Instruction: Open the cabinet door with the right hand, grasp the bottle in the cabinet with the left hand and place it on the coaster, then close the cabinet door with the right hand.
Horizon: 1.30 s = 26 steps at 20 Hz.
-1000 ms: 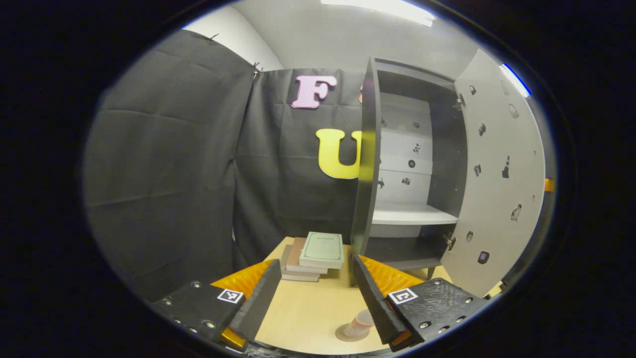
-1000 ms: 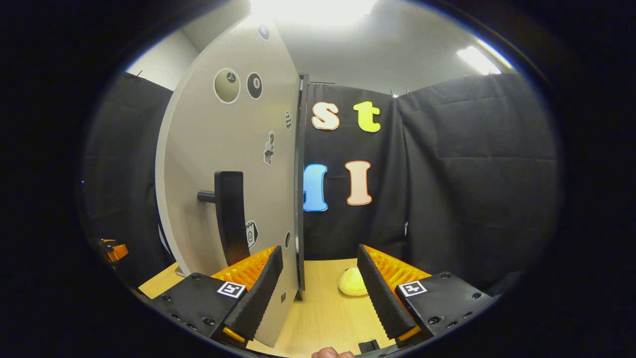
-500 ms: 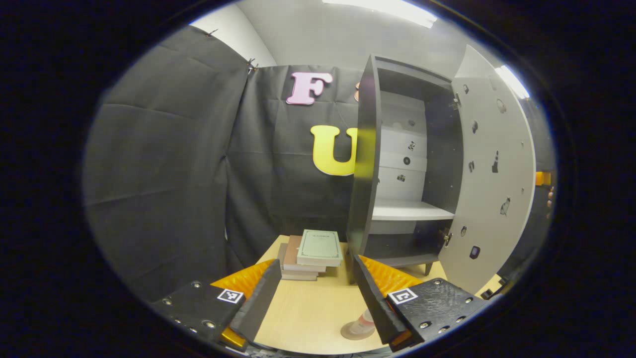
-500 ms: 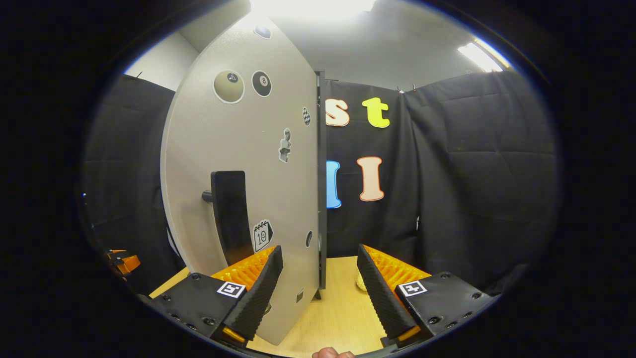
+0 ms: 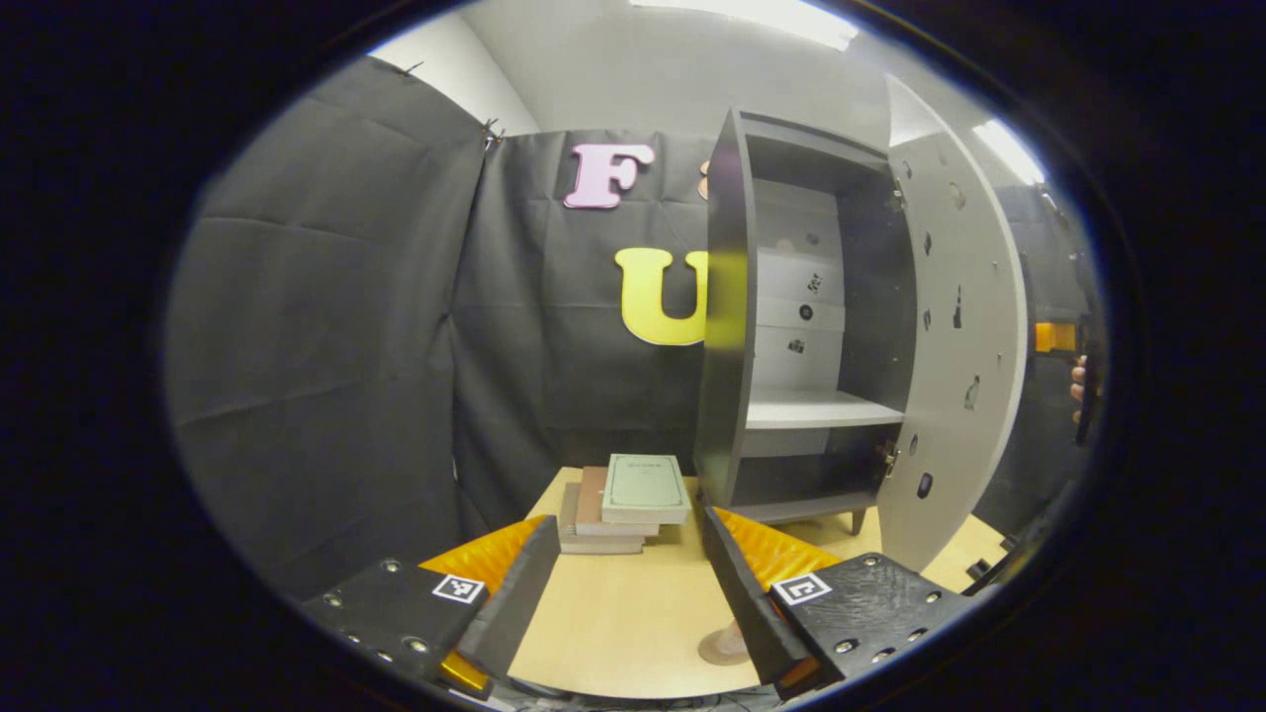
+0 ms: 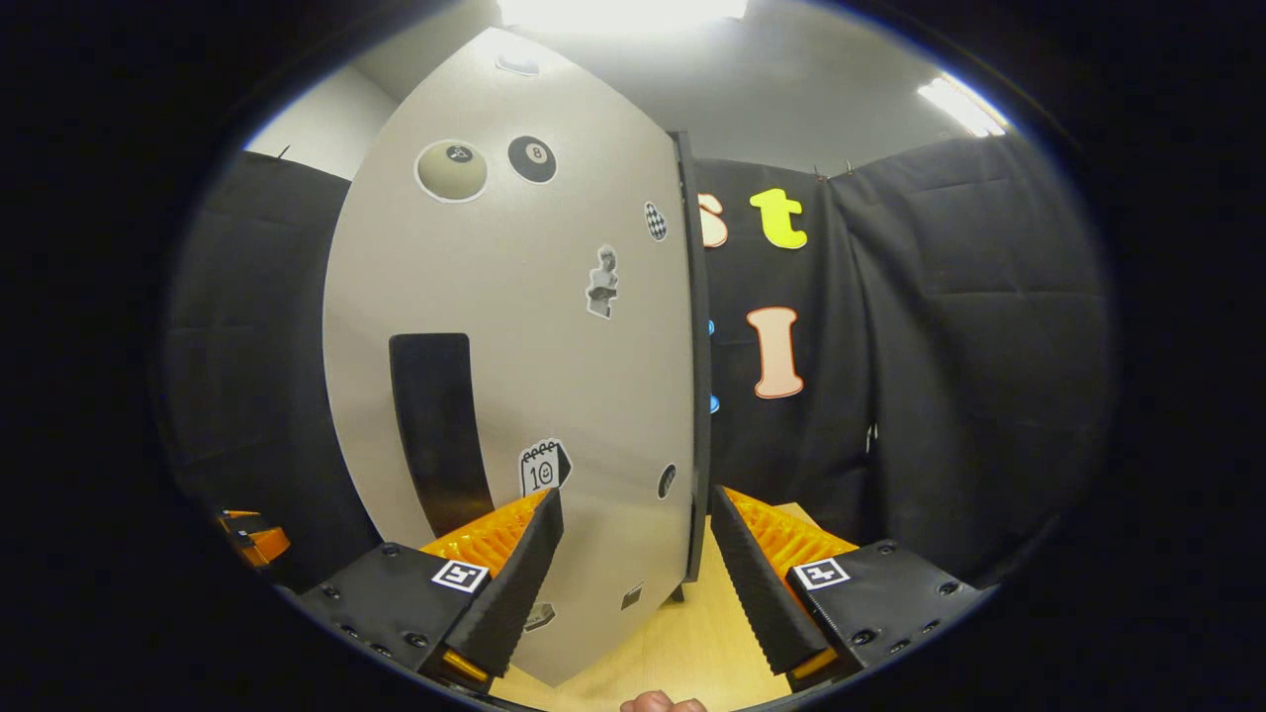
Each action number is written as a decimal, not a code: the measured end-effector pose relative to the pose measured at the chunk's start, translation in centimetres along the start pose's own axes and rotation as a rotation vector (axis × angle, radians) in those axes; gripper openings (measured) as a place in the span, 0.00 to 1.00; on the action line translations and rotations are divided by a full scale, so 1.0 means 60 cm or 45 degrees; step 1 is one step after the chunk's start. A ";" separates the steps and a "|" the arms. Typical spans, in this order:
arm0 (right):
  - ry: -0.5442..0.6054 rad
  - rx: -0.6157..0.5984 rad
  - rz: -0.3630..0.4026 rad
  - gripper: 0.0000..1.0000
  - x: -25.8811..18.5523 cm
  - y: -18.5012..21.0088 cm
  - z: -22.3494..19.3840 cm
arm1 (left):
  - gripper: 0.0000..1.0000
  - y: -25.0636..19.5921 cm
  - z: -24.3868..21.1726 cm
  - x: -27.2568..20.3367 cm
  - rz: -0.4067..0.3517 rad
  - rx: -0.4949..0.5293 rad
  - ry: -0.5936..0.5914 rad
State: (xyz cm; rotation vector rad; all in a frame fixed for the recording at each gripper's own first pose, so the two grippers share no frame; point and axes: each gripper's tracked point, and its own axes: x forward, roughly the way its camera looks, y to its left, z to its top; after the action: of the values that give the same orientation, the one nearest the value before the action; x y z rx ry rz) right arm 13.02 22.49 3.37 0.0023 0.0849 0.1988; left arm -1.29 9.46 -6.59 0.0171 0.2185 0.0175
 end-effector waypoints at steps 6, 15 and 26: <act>-0.039 -0.046 0.147 0.95 0.029 0.092 0.015 | 0.87 -0.005 -0.004 -0.006 -0.016 0.000 0.009; -0.015 -0.020 0.071 0.97 0.004 0.045 0.003 | 0.87 -0.050 0.016 0.016 -0.090 -0.036 -0.016; -0.049 0.087 -0.060 0.94 0.008 -0.112 0.002 | 0.87 -0.168 0.122 0.080 -0.138 -0.169 -0.103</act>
State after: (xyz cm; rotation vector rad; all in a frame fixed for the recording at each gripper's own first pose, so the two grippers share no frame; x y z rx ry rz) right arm 14.83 16.00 3.38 0.0718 0.0535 0.1488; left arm 5.15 -0.65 -0.67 -0.1263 0.1370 -0.0764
